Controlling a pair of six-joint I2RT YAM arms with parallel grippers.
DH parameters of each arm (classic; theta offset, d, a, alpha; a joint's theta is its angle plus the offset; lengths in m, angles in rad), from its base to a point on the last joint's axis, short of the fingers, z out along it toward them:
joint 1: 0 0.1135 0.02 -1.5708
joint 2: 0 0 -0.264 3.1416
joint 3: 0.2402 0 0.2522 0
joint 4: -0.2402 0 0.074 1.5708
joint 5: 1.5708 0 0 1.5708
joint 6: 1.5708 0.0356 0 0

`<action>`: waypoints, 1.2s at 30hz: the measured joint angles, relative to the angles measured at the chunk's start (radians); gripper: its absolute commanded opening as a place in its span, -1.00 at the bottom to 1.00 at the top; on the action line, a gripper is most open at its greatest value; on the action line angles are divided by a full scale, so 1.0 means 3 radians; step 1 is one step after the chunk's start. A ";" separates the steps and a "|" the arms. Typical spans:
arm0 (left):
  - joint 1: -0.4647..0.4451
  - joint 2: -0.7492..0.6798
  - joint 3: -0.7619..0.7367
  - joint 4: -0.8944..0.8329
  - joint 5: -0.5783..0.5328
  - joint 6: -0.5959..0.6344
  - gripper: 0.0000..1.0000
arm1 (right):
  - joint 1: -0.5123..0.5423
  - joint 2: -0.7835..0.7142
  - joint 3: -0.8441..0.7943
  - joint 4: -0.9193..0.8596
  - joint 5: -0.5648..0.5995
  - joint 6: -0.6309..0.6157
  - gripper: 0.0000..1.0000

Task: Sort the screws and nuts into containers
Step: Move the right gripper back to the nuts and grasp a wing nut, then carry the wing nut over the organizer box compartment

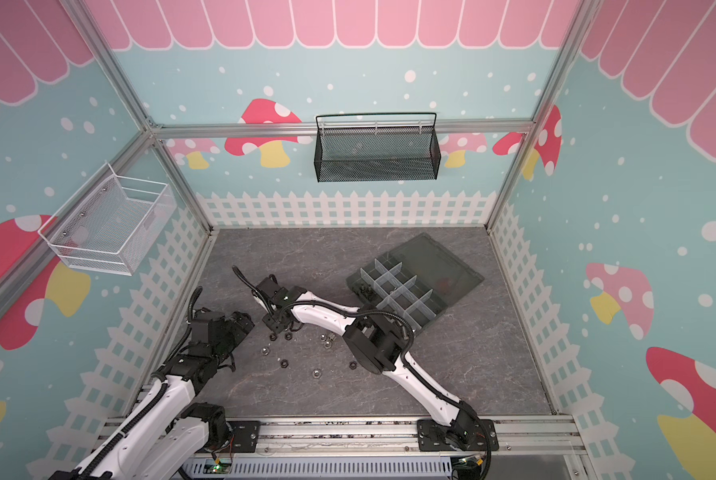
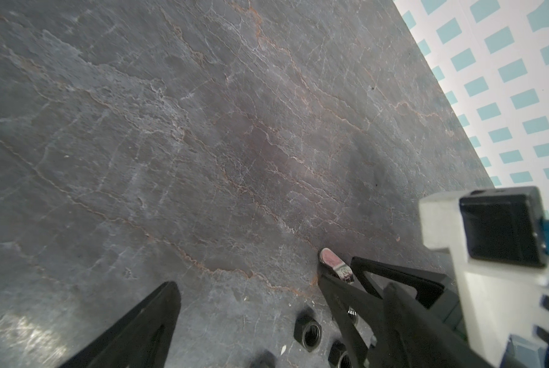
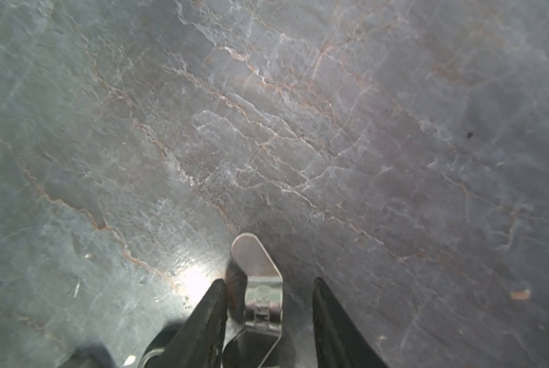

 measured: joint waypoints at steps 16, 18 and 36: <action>0.0036 -0.0078 -0.0022 0.0000 0.0086 0.0000 1.00 | 0.0000 0.0123 0.0196 -0.0034 0.0078 -0.0046 -0.27; 0.0039 -0.0081 -0.0022 0.0000 0.0098 0.0000 0.99 | 0.0000 0.0136 0.0211 -0.0033 0.0107 -0.0043 -0.30; 0.0051 -0.0033 -0.0069 0.0014 0.0148 -0.0050 0.99 | -0.0004 0.0010 -0.0004 0.0017 0.0167 0.0196 -0.86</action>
